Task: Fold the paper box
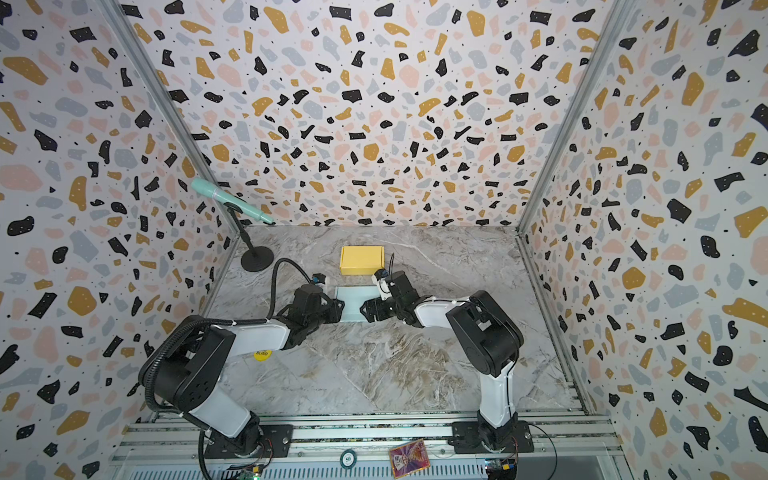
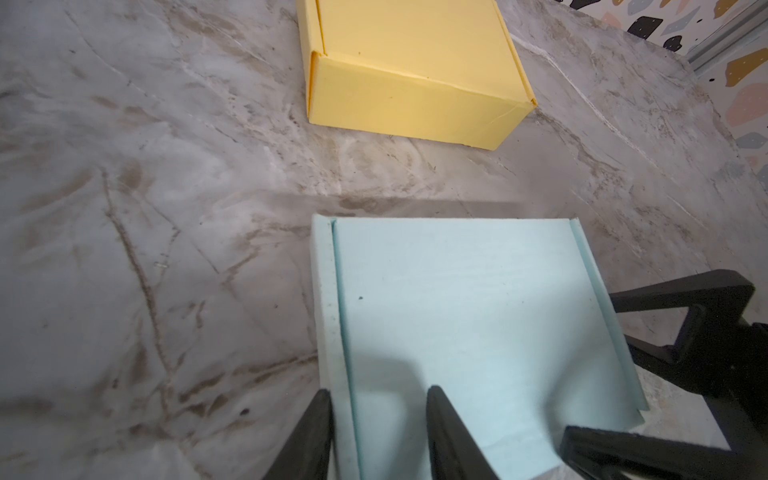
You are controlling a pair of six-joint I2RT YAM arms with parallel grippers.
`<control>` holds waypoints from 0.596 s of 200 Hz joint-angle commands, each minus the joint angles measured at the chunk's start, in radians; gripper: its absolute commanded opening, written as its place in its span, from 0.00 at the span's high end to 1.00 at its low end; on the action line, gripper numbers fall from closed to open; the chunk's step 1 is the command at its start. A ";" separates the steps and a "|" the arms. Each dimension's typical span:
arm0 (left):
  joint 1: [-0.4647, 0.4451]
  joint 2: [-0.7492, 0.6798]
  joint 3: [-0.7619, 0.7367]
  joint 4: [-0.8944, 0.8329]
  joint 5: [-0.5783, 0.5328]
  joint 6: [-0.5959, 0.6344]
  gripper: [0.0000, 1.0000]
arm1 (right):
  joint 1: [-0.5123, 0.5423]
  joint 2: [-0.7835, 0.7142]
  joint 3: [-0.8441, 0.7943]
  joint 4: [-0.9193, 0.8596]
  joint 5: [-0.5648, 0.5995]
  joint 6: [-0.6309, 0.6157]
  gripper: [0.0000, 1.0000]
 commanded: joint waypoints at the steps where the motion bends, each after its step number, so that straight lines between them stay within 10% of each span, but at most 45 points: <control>1: -0.006 0.014 -0.016 0.046 0.077 0.004 0.59 | 0.030 -0.043 0.004 0.047 -0.066 -0.002 0.10; 119: 0.021 -0.002 -0.016 0.034 0.086 0.005 0.37 | 0.010 -0.125 -0.027 0.034 -0.009 -0.002 0.01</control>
